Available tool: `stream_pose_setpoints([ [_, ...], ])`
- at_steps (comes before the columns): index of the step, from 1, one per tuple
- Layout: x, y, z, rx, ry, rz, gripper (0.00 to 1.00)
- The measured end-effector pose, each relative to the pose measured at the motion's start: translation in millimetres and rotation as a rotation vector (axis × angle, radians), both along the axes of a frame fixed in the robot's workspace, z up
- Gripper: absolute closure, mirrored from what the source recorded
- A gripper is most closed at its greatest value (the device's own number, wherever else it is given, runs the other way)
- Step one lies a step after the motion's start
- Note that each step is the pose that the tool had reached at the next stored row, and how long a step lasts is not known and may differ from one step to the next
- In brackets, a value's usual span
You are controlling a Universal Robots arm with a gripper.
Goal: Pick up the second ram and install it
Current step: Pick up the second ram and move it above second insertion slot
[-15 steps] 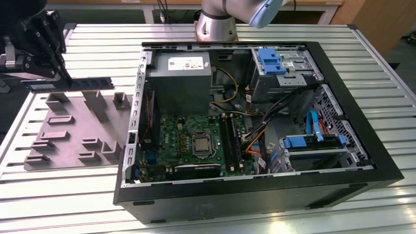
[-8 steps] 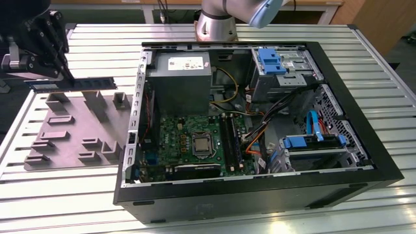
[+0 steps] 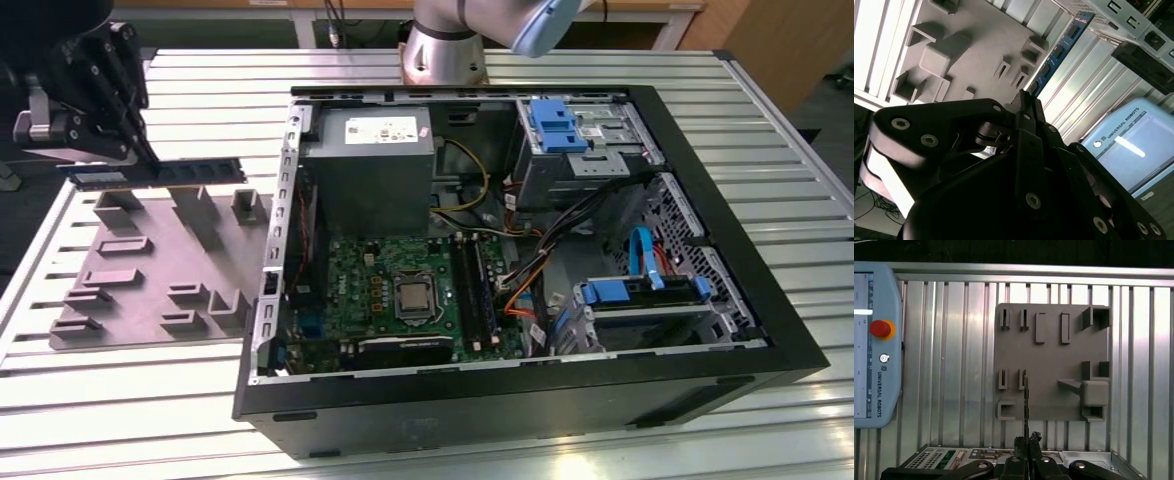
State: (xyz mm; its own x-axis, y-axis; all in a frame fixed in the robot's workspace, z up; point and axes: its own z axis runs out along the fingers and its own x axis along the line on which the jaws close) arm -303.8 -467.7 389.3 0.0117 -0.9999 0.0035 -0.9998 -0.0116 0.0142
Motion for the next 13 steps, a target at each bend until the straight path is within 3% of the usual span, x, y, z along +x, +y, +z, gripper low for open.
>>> stream_pose_setpoints([
  [13,10.4,0.0,0.0,0.0,0.0,0.0,0.86],
])
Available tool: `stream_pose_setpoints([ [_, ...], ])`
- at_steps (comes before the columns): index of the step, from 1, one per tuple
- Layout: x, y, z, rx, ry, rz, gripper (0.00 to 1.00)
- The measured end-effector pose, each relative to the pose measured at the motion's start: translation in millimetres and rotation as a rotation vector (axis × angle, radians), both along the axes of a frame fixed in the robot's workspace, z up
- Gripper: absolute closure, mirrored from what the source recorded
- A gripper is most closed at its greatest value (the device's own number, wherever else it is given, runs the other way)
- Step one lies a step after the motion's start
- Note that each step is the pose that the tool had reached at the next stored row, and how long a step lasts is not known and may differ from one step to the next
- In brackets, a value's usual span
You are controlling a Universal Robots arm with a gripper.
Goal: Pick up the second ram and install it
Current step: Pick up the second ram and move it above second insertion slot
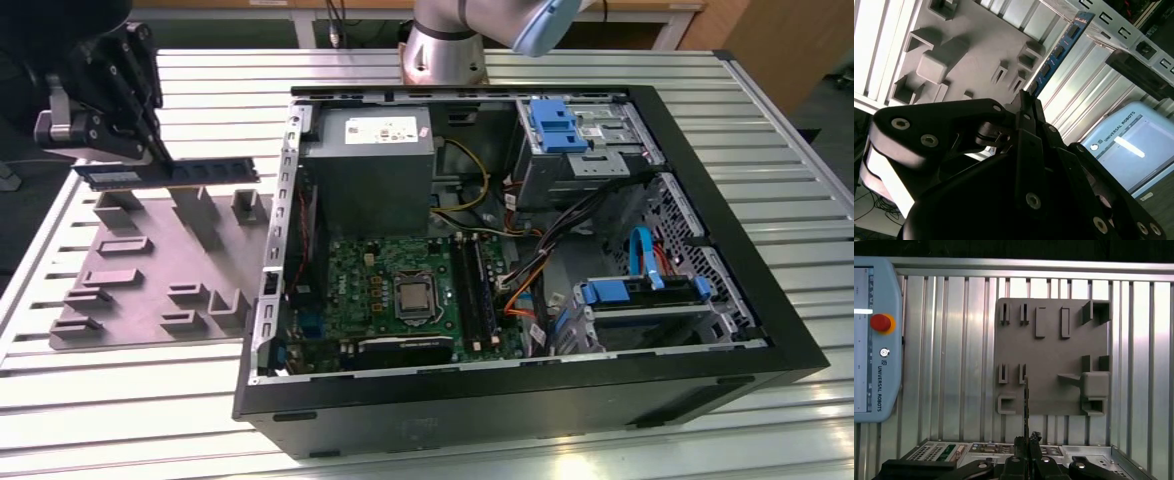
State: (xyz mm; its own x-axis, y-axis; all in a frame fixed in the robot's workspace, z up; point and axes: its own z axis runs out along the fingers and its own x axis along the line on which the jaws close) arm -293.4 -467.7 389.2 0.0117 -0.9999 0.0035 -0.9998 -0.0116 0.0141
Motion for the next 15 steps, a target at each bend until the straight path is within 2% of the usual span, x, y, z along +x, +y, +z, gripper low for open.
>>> stream_pose_setpoints([
  [15,10.3,0.0,0.0,0.0,0.0,0.0,0.86],
])
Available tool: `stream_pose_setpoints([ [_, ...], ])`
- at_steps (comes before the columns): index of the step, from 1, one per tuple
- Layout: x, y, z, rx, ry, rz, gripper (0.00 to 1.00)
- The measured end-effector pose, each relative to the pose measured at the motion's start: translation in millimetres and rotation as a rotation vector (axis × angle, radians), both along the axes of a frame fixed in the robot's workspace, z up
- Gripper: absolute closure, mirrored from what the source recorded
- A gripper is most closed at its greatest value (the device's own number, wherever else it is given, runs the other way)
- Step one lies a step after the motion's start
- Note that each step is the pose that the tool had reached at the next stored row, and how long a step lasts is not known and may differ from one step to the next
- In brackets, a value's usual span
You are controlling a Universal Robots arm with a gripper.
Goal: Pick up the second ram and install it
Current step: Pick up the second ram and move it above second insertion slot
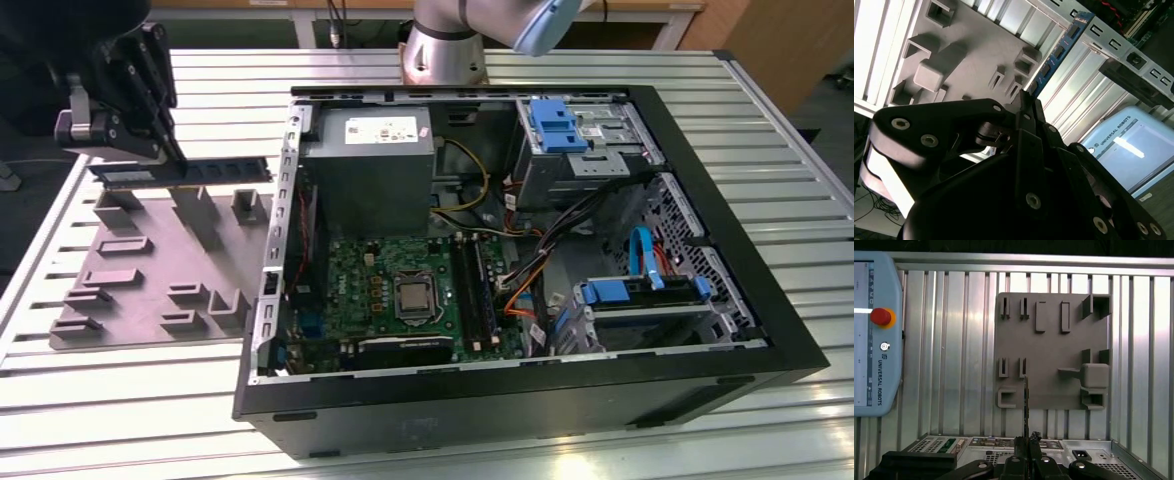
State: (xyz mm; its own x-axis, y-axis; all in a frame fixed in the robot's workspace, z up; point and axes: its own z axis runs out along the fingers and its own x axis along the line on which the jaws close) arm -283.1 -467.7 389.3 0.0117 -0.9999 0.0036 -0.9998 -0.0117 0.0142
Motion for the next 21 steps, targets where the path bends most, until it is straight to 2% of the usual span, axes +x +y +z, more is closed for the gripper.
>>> stream_pose_setpoints([
  [21,14.9,0.0,0.0,0.0001,0.0,0.0,0.86],
])
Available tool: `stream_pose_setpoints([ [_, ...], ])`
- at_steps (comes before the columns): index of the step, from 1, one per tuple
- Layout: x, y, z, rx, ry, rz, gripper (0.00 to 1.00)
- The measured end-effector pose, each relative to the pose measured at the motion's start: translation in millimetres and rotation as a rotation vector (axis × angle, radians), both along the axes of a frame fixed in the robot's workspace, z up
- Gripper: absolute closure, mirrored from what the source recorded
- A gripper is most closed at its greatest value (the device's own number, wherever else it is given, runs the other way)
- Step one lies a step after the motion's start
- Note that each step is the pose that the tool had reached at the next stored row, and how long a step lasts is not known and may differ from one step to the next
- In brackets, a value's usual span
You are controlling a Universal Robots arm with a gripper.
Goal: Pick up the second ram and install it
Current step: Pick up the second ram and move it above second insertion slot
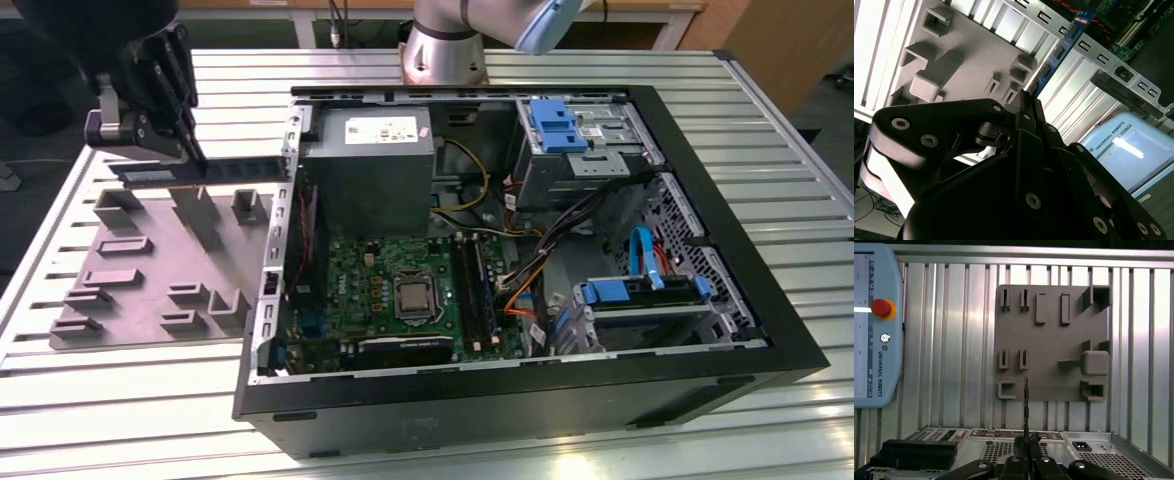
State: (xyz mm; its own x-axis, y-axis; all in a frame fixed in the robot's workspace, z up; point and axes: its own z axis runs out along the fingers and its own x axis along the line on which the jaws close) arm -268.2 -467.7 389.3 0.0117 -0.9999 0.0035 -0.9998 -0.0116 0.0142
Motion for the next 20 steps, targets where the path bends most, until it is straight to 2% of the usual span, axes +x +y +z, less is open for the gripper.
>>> stream_pose_setpoints([
  [20,11.9,0.0,0.0,-0.0001,0.0,0.0,0.86],
])
